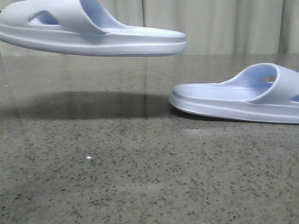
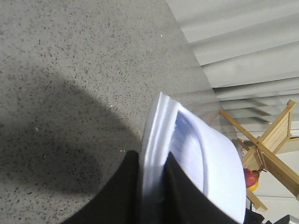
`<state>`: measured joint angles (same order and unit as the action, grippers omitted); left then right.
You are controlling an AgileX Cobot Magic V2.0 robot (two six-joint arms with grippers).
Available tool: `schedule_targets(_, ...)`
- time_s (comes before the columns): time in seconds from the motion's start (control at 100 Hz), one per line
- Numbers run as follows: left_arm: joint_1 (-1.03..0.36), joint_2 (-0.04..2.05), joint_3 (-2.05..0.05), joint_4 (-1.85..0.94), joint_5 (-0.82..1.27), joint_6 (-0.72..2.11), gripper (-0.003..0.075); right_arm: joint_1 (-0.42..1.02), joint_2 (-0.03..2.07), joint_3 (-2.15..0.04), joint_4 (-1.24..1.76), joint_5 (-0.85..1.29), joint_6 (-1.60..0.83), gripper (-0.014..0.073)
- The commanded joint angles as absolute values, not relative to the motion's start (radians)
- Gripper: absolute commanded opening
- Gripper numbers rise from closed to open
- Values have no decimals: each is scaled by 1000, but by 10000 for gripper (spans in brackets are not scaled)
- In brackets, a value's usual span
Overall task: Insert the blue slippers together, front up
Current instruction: 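Lift the held slipper up off the table with the left gripper, then move the right gripper to the heel of the other slipper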
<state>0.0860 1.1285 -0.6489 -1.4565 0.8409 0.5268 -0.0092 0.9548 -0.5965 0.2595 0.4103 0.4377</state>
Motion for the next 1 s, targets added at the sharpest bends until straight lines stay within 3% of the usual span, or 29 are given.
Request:
schedule_targets(0.0, 88, 1106, -674, -1527, 868, 525, 16, -14, 963, -627, 266, 333, 455, 465)
schedule_targets(0.99, 88, 1106, -674, -1527, 868, 525, 16, -14, 997, -490, 394, 125, 509, 465)
